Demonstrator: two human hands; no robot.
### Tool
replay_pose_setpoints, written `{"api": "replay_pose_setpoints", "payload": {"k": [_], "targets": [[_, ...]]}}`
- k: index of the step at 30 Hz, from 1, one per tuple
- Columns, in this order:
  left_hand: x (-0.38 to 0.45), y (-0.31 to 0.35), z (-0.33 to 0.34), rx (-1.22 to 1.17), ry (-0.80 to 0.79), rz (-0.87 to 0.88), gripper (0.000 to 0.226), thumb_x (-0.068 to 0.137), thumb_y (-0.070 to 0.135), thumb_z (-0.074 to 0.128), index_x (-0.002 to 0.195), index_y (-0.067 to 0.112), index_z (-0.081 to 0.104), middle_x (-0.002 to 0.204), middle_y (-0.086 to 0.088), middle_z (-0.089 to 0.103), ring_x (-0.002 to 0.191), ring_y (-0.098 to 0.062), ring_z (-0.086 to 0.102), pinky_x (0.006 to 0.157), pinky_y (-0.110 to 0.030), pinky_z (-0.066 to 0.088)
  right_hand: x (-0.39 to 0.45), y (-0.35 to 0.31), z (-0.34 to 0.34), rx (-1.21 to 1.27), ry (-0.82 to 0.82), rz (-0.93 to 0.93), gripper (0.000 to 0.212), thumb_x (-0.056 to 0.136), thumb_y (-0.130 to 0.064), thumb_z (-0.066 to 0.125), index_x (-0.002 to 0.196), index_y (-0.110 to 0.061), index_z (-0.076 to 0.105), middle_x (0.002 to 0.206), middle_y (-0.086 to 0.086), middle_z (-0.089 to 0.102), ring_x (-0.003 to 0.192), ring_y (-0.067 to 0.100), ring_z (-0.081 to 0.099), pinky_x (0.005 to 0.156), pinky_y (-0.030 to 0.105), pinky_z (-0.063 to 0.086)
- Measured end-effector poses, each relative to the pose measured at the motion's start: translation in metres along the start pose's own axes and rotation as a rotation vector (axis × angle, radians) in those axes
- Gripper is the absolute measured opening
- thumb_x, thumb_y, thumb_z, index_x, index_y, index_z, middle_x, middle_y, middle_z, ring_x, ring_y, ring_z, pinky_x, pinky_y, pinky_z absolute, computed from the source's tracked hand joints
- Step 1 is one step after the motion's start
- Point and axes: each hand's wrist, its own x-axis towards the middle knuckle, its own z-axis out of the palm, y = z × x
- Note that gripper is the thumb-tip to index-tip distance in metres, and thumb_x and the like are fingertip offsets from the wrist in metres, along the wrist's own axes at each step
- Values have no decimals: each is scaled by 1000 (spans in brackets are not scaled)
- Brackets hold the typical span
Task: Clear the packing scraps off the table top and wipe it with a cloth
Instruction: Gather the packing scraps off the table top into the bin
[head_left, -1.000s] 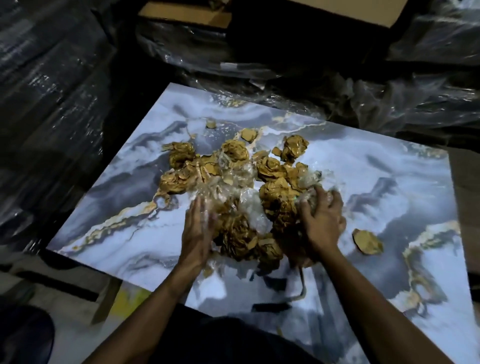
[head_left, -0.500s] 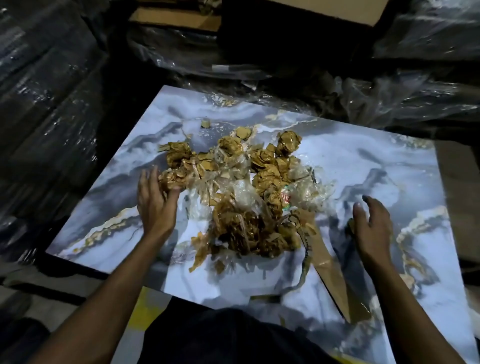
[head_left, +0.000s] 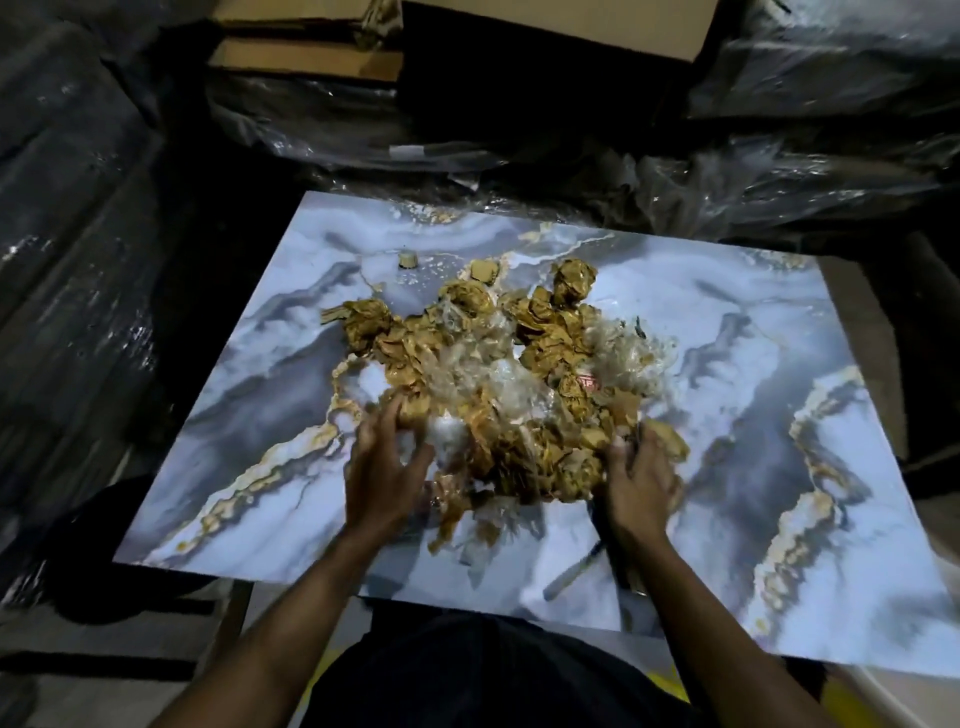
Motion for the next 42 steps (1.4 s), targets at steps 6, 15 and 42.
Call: {"api": "replay_pose_setpoints", "payload": {"k": [6,15,42], "targets": [[-6,0,-24,-43,193,-95,84,73,69,32,149,34,28,150,-12,35,136,-31,33,107,-49,29,0,-4,-14,-1,168,51,65,95,-55,27,147,-17,36,153,12,36,141,32,31,114,53,22],[22,0,6,-58,-173,156,89,79,75,26,147,19,38,154,-10,34,142,-27,29,114,-45,30,-19,-16,18,-17,17,-30,69,93,-59,15,152,-26,29,161,3,25,150,22,15,119,51,6],[3,31,52,-465,-66,3,90,81,81,26,151,24,24,160,0,24,143,-5,20,114,-27,23,-3,-50,39,238,-127,-113,67,93,-58,14,151,-28,31,160,1,29,149,17,17,122,42,3]]}}
